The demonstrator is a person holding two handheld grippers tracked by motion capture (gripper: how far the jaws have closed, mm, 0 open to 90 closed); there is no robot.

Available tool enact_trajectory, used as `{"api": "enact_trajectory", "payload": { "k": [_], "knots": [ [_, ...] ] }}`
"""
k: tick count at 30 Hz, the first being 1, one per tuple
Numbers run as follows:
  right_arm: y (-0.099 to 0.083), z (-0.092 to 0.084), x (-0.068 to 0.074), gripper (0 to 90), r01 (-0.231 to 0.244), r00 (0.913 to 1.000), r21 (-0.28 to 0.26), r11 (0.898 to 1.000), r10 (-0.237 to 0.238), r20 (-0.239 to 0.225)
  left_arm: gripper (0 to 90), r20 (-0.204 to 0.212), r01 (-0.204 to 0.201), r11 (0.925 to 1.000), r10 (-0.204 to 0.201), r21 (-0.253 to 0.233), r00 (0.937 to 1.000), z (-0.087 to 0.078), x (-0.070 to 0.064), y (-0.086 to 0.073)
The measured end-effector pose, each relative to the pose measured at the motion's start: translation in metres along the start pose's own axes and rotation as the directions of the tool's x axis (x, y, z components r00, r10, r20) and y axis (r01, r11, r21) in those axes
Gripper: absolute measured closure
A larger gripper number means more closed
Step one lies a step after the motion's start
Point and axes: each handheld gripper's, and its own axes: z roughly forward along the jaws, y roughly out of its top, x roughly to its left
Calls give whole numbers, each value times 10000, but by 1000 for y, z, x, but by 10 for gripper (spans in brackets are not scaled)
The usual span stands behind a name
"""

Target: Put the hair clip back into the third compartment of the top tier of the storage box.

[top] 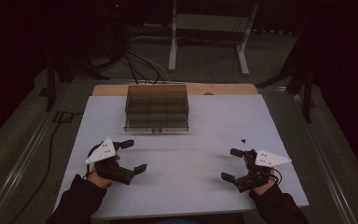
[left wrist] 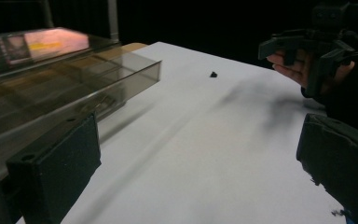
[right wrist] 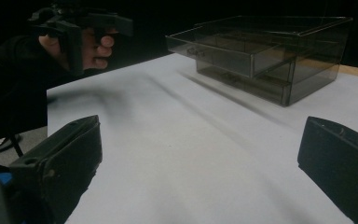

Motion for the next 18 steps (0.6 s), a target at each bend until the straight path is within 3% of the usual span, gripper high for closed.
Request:
{"api": "enact_trajectory", "payload": {
  "k": [5, 13, 18],
  "knots": [
    [1, -1, 0, 0, -11, 10000, -92, 10000, 11, -16, 6, 137, -113, 9998, 110, 171, 9998, 15, 2, 5],
    [3, -3, 1, 0, -39, 10000, -305, 9995, 37, -43, 6, 749, -214, 9993, 191, 294, 9970, 54, 1, 16],
    [3, -4, 1, 0, -93, 9999, -385, 9992, 90, -79, 6, 1092, -508, 9983, 473, 299, 9929, 79, -4, 23]
  ]
}}
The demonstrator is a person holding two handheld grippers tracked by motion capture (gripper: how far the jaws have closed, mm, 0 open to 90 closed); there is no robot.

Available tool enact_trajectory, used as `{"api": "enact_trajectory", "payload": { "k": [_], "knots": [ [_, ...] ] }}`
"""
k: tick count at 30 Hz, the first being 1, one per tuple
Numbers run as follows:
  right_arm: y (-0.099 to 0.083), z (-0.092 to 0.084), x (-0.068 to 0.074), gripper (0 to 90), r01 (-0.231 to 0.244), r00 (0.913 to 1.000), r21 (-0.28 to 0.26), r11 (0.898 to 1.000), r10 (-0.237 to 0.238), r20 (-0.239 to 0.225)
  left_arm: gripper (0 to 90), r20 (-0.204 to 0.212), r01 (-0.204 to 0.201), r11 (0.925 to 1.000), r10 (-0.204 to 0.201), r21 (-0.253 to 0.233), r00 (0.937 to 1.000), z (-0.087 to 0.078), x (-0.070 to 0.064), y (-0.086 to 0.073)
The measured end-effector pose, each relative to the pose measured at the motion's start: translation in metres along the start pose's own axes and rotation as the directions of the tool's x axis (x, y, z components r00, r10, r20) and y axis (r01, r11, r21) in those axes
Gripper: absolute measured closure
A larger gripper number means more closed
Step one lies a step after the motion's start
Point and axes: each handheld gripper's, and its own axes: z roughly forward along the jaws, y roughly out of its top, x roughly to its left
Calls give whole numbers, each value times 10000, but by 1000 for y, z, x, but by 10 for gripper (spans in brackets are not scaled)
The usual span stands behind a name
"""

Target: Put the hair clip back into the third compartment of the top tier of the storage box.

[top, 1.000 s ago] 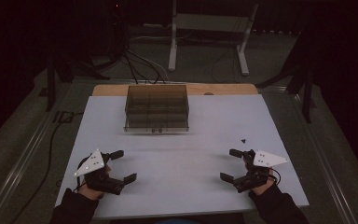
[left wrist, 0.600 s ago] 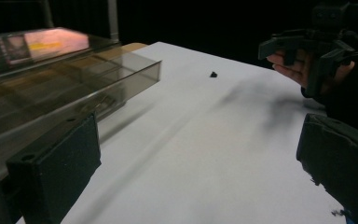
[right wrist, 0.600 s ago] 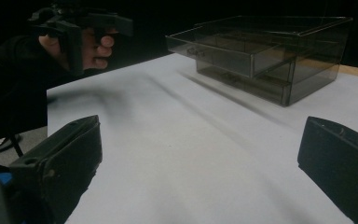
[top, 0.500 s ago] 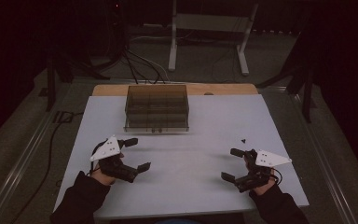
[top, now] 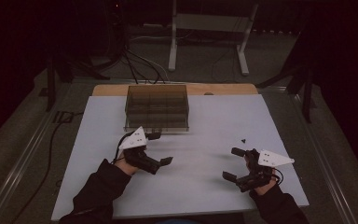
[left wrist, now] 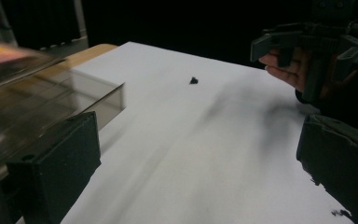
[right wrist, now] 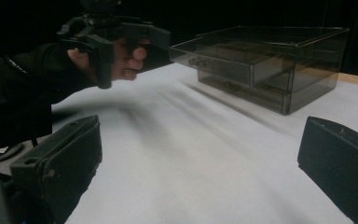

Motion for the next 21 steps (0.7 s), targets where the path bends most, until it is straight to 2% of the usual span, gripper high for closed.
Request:
{"api": "enact_trajectory", "payload": {
  "k": [10, 14, 16, 17, 18, 21],
  "knots": [
    [2, -2, 1, 0, 17, 9999, -108, 9999, -18, -99, 6, 765, -247, 9991, 220, 345, 9968, 50, -2, 11],
    [2, -3, 1, 0, -23, 9999, -208, 9998, 21, -113, 6, 925, -576, 9963, 516, 643, 9944, 71, -5, 10],
    [3, -3, 1, 0, -23, 9999, -260, 9997, 20, -123, 6, 1093, -596, 9952, 509, 777, 9927, 82, -7, 10],
    [3, -3, 1, 0, -23, 9999, -260, 9997, 20, -123, 6, 1093, -596, 9952, 509, 777, 9927, 82, -7, 10],
    [3, -3, 2, 0, -13, 9999, -275, 9996, 10, -116, 6, 1231, -618, 9941, 506, 890, 9911, 93, -9, 9],
    [5, -6, 1, 0, -33, 10000, -419, 9991, 30, -79, 7, 1483, -586, 9913, 409, 1175, 9881, 108, -10, 9]
  ]
}}
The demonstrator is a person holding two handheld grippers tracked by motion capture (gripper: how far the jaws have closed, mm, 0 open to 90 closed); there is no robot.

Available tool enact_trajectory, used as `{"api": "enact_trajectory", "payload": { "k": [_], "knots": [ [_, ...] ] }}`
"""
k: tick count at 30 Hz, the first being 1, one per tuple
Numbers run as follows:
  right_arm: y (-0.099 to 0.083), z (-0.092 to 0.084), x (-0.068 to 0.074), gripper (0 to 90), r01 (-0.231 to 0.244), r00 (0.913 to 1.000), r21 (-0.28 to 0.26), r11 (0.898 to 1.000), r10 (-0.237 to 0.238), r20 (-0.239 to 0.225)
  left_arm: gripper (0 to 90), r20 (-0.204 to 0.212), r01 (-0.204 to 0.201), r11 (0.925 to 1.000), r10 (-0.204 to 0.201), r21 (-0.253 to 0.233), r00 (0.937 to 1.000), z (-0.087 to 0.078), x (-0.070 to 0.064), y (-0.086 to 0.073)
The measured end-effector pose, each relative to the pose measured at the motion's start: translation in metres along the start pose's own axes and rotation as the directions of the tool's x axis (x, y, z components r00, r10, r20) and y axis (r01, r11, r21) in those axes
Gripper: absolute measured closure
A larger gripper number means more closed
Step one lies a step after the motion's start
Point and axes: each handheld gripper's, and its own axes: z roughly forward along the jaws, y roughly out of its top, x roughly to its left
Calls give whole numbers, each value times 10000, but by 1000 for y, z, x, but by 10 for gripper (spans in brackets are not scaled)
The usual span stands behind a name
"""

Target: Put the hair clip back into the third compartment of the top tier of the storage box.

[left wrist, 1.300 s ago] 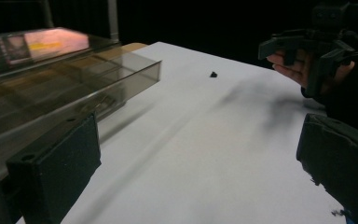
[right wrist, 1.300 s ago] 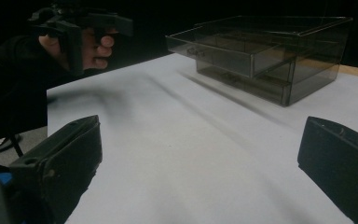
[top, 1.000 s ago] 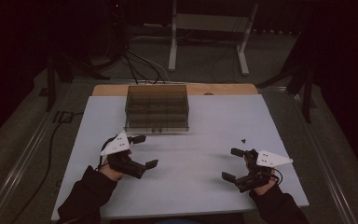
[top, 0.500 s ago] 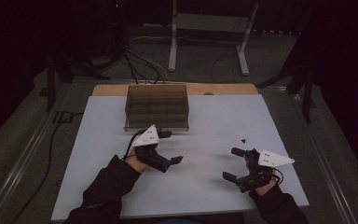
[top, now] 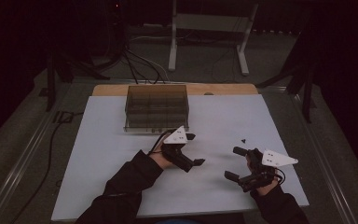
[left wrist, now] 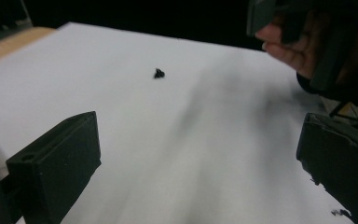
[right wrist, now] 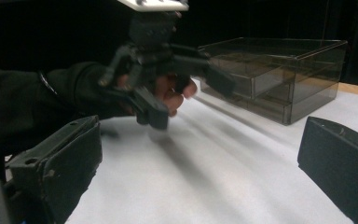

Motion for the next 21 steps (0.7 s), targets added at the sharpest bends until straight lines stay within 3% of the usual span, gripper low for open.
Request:
{"api": "enact_trajectory", "payload": {
  "k": [2, 4, 8, 9, 21],
  "knots": [
    [0, -1, 0, 0, 13, 10000, -16, 10000, -13, 9, 6, 17, 20, 9999, -20, 114, 10000, 5, 0, 1],
    [1, -2, 0, 0, 26, 10000, -97, 9999, -25, 47, 7, 8, 299, 9981, -300, 532, 9995, 21, 3, 4],
    [2, -3, 1, 0, 49, 10000, -144, 9999, -49, 63, 7, -249, 582, 9959, -566, 694, 9981, 35, 6, 8],
    [3, -3, 1, 0, 50, 10000, -162, 9999, -49, 55, 7, -407, 703, 9931, -667, 941, 9969, 44, 8, 12],
    [5, -6, 2, 0, 99, 9999, -299, 9995, -98, 20, 7, -341, 852, 9849, -810, 1508, 9961, 93, 17, 33]
  ]
}}
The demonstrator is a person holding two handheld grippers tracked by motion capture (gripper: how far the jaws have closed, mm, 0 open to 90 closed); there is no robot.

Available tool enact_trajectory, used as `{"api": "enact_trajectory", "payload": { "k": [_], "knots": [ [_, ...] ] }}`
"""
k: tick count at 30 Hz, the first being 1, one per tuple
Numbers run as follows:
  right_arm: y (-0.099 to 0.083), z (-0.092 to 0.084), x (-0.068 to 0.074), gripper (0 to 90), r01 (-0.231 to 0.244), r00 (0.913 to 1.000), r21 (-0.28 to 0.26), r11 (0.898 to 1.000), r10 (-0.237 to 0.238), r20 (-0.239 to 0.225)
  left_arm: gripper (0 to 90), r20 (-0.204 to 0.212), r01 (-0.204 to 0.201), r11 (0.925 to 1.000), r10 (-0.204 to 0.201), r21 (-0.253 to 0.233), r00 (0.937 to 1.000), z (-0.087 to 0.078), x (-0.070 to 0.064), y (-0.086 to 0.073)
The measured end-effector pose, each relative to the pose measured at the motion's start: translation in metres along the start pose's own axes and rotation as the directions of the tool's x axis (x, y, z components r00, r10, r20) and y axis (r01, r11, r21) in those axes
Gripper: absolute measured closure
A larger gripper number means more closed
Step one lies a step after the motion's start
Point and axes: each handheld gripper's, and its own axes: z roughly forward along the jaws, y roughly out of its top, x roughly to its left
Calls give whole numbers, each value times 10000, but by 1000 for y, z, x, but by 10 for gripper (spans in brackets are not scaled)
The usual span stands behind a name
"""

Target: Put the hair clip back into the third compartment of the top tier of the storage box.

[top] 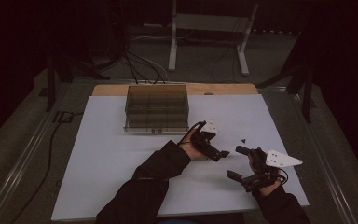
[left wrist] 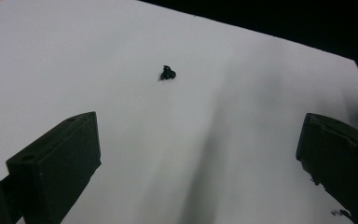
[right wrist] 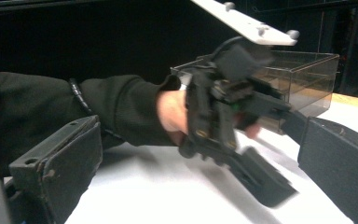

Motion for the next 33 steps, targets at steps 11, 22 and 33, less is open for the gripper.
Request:
{"api": "enact_trajectory", "payload": {
  "k": [11, 22, 33],
  "knots": [
    [1, -1, -1, 0, 8, 10000, -87, 10000, -8, -10, 54, 195, -210, 9984, 200, 519, 9996, 35, 1, 17],
    [0, 1, -1, 0, 71, 9999, -34, 10000, -71, -78, 92, 344, -242, 9936, 205, 1103, 9992, 69, 1, 25],
    [-2, 1, -3, 0, 30, 10000, -17, 10000, -30, -38, 177, 23, -464, 9851, 467, 1659, 9989, 92, 6, 34]
  ]
}}
